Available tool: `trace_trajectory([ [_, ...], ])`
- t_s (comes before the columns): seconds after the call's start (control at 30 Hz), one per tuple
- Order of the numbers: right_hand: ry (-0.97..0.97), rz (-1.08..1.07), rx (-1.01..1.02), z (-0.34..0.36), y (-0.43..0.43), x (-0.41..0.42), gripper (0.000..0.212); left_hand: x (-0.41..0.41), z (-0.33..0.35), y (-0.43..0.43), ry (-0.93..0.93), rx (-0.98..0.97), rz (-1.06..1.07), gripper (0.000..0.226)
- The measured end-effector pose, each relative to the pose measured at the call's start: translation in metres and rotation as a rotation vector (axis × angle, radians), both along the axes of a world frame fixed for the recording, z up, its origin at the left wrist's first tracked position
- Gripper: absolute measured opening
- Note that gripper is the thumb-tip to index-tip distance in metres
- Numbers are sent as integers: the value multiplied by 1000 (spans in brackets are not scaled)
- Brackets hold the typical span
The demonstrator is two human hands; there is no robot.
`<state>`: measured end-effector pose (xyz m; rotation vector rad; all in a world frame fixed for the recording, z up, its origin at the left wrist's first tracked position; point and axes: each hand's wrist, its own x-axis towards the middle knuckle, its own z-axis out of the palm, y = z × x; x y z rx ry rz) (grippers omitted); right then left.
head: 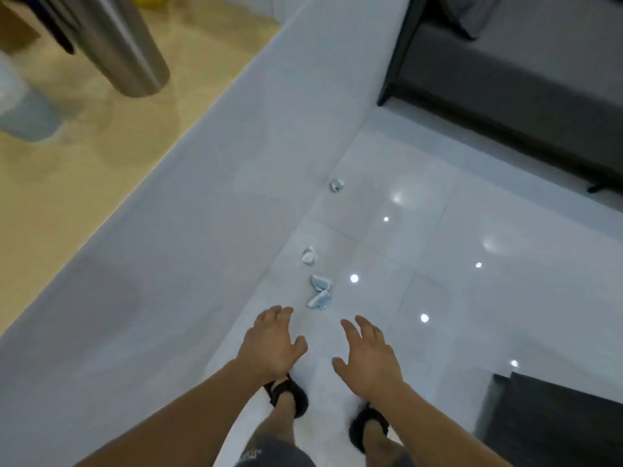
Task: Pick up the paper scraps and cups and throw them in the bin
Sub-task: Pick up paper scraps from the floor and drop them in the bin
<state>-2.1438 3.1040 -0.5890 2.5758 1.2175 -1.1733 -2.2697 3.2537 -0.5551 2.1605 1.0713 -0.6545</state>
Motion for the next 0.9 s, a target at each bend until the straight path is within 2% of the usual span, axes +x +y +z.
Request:
trace_trajectory([
  [0.1,21,-12,-49,-94,22,20,73,33,-93,25,26,-61,-33,68],
  [0.27,60,17,-11,-269,59,59,77,81,-261,56,11,-96,74,70],
  [0.5,-88,141,98,-468,86,82,86,87,-451,54,78,-126,146,68],
  [0.6,-94,203,149,-515,88,74,84,75,-495,37,62,-161,209,67],
  [0.7,-100,224,199,-537,82,67,71,67,-516,26,53,-181,239,67],
  [0.77,-83,218,229,-542,74,66,65,65,-521,25,60,-203,236,68],
  [0.9,50,166,333,-529,63,70,68,75,-515,29,23,-279,269,70],
])
